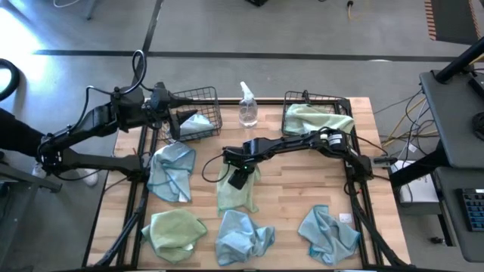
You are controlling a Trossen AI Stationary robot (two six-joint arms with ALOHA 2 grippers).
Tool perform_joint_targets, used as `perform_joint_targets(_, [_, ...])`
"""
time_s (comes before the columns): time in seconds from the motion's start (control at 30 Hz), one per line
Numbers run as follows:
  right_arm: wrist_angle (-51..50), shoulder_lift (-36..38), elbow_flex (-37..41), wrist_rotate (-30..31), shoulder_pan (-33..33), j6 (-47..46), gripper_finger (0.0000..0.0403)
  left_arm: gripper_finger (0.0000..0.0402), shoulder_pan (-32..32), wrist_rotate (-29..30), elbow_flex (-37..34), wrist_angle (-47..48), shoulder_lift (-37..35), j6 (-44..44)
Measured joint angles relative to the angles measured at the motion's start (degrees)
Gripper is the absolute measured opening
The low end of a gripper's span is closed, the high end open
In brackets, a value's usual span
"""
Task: Sort microfiber towel by color & place in baskets
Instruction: Put the green microfiber cloth into the right wire basket
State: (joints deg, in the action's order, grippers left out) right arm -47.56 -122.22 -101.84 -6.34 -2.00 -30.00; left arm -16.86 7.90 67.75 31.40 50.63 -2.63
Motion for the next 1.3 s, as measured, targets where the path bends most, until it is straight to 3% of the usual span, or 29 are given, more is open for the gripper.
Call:
perform_joint_targets(0.63, [1.6,1.3,-5.5,-1.9,0.2,3.1,0.0185,0.018,0.0,0.0,0.0,0.0,0.0,-0.9])
perform_joint_targets(1.3, [3.5,1.1,1.4,-3.3,0.4,3.2,0.0185,0.018,0.0,-1.1,0.0,0.0,0.0,-1.1])
